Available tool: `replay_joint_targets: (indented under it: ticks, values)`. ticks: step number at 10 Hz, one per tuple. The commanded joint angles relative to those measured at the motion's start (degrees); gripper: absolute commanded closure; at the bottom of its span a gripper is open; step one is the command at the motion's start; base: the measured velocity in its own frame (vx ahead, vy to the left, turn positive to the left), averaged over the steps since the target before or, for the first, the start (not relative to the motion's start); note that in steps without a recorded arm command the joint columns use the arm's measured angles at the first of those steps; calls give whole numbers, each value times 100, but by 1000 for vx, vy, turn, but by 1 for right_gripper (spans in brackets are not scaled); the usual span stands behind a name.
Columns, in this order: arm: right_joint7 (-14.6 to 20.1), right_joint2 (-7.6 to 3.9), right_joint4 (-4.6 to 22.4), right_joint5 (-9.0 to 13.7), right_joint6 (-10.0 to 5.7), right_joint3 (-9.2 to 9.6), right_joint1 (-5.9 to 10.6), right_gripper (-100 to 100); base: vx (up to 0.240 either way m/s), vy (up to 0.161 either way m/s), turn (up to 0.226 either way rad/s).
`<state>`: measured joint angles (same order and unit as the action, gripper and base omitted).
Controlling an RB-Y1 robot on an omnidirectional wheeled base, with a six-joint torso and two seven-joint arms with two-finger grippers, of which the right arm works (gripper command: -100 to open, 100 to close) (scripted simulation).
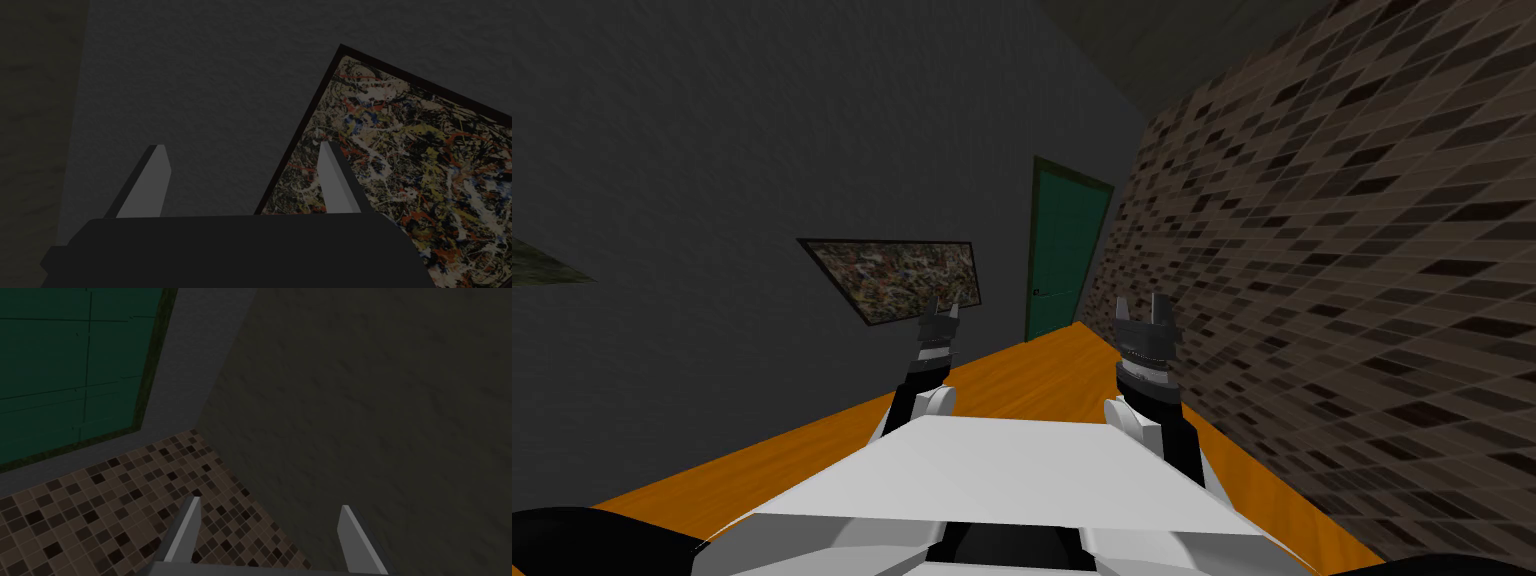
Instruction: Pull the door open
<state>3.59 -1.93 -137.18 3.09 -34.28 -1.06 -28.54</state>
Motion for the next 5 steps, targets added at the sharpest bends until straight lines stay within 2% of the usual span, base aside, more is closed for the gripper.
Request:
replay_joint_targets:
  ticks: [1, 2, 5]
  values:
    - [-1, -23, 167, 5, -21, -11, 61, -100, 47, -62, 49]
    - [-2, -45, 352, 11, -44, -24, 128, -100, 66, -27, 134]
    - [-4, -85, 699, 22, -88, -47, 255, -100, 68, -23, 69]
